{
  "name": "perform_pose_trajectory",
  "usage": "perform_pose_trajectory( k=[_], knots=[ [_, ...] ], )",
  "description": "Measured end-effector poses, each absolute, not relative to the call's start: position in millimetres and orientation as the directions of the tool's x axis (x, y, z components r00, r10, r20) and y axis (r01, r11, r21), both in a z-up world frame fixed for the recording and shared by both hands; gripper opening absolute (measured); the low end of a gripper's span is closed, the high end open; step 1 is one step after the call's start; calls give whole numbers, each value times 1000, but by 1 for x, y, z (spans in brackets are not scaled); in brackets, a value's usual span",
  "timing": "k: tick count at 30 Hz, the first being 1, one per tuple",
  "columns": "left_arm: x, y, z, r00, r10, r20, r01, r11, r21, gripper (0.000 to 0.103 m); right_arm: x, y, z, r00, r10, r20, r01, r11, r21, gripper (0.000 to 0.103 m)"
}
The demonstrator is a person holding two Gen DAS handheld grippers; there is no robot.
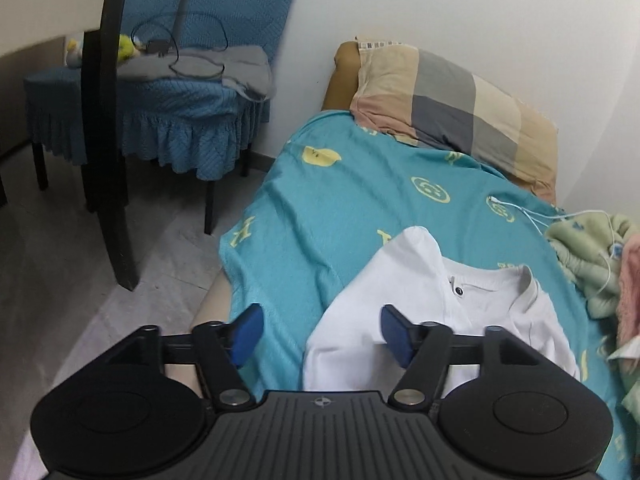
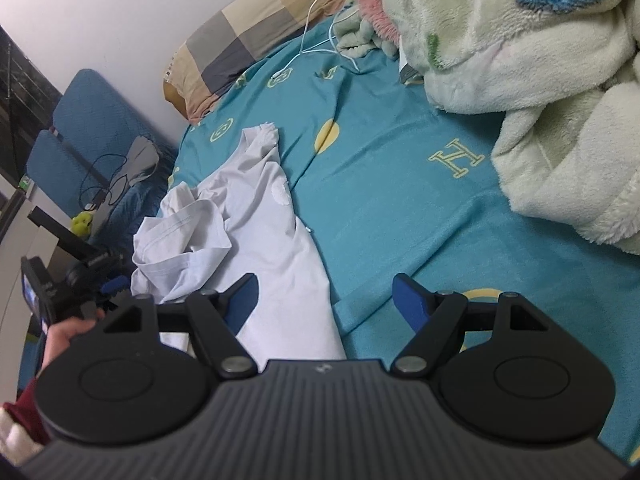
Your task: Fold clothes
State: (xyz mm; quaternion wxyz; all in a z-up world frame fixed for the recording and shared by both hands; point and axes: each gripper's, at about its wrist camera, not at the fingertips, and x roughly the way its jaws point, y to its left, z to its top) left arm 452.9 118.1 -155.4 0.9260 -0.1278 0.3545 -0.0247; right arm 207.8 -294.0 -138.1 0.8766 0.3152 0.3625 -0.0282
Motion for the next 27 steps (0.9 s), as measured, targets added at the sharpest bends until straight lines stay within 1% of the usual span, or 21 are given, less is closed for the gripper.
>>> perform_pose_trajectory(
  k=[2,3,5,6,7,8,9,12,14,15,17,18,19,21,23,24,25,27],
  knots=[
    [463,117,-162,727,-148,-670,-47,963,-264,72,209,-292,-140,730,180,-660,279,802,528,76],
    [467,115,-165,720,-161,-675,-36,963,-269,70,210,-292,-141,727,181,-662,280,802,527,76],
    [474,110,-170,705,-188,-683,-13,960,-278,62,211,-291,-142,723,181,-667,282,804,524,76],
    [475,107,-171,704,-210,-678,14,959,-282,47,211,-290,-142,722,179,-668,283,806,521,76],
    [475,102,-170,702,-213,-679,42,965,-260,24,211,-290,-143,720,178,-670,284,806,519,76],
    [476,98,-169,700,-217,-680,71,969,-237,11,211,-290,-144,719,178,-672,286,806,519,76],
    [476,93,-168,698,-221,-681,99,972,-213,2,212,-290,-144,717,179,-673,286,806,519,76],
    [478,82,-159,744,-83,-663,60,997,-58,1,213,-286,-144,715,184,-674,277,811,515,76],
    [484,77,-157,754,60,-654,-36,998,50,1,214,-283,-144,714,186,-675,266,820,507,76],
    [486,76,-158,753,96,-652,-61,995,76,0,214,-281,-144,713,186,-676,261,825,502,76],
    [486,75,-160,741,76,-667,-50,997,58,1,214,-277,-144,712,187,-677,249,834,492,76],
    [482,77,-159,736,54,-675,-47,998,28,4,213,-275,-144,711,187,-678,241,841,485,76],
    [478,80,-158,730,31,-683,-44,999,-2,12,213,-273,-144,710,187,-679,234,847,478,76],
    [463,83,-152,721,11,-693,-40,999,-26,24,212,-269,-144,709,195,-677,218,853,474,76],
    [436,91,-140,724,-15,-690,-25,999,-48,31,210,-265,-143,710,206,-673,198,859,472,76],
    [419,98,-135,712,-47,-701,-19,996,-86,40,209,-263,-142,712,212,-669,185,863,470,76],
    [402,105,-130,699,-79,-710,-14,992,-125,45,208,-260,-140,714,218,-665,171,867,468,76],
    [356,123,-121,665,-165,-729,-6,974,-226,47,205,-255,-138,718,232,-657,145,873,466,76]
  ],
)
